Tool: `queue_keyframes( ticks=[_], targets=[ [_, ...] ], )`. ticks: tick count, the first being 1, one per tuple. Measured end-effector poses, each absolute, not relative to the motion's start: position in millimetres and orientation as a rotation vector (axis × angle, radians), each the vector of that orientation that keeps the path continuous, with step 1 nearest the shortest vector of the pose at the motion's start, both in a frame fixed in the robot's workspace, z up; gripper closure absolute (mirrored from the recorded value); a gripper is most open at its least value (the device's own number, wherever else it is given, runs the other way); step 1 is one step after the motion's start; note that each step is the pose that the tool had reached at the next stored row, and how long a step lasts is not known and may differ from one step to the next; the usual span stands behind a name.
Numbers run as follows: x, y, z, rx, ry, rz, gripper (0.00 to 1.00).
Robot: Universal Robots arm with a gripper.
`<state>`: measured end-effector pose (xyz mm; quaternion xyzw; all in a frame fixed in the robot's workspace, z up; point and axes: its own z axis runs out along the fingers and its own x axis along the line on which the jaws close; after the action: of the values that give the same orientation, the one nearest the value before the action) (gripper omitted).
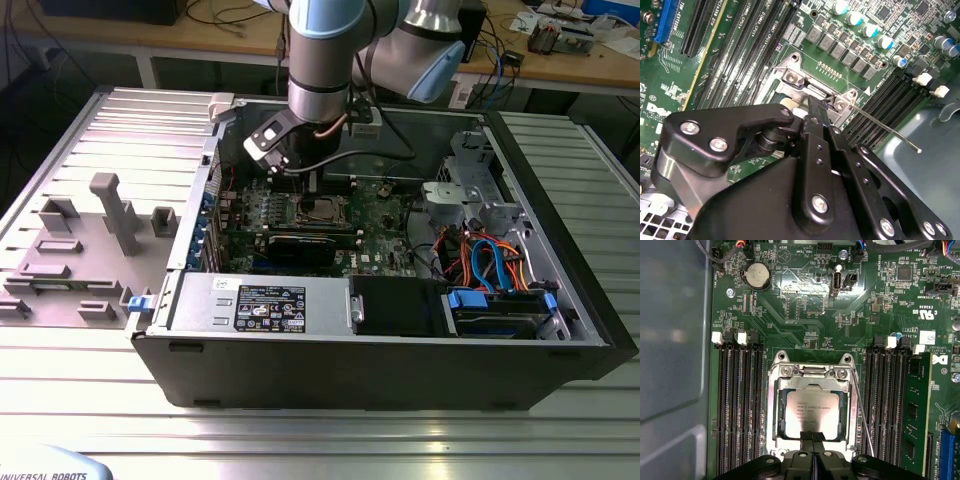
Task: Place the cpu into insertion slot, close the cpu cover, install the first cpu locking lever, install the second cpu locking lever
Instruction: 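Close the cpu cover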
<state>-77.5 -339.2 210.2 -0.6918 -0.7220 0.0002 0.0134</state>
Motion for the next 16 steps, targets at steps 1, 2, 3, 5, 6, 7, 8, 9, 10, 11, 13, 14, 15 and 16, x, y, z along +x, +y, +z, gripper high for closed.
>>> queue_keyframes(
  ticks=[1,2,3,5,6,7,8,9,10,11,13,14,15,16],
  targets=[
    [-77.9,-339.2,209.6,-2.155,-2.249,0.0,0.89],
    [-78.1,-339.3,208.8,-2.155,-2.249,0.001,0.89],
    [-78.1,-339.3,207.9,-2.155,-2.249,0.001,0.89],
    [-78.2,-339.4,205.6,-2.155,-2.25,0.002,0.89],
    [-78.3,-339.4,204.7,-2.155,-2.249,0.003,0.89],
    [-78.3,-339.5,203.4,-2.155,-2.249,0.003,0.89],
    [-78.3,-339.4,203.2,-2.155,-2.249,0.002,0.89],
    [-78.3,-339.3,203.0,-2.155,-2.249,0.001,0.89],
    [-78.2,-339.3,203.3,-2.155,-2.249,0.001,0.89],
    [-78.2,-339.2,204.0,-2.155,-2.249,0.0,0.89],
    [-78.1,-339.1,206.9,-2.155,-2.249,-0.001,0.89],
    [-78.2,-339.2,207.6,-2.155,-2.249,0.001,0.89],
    [-78.1,-339.2,207.6,-2.155,-2.249,0.0,0.89],
    [-77.5,-339.2,207.9,-2.155,-2.249,0.0,0.89]
  ],
)
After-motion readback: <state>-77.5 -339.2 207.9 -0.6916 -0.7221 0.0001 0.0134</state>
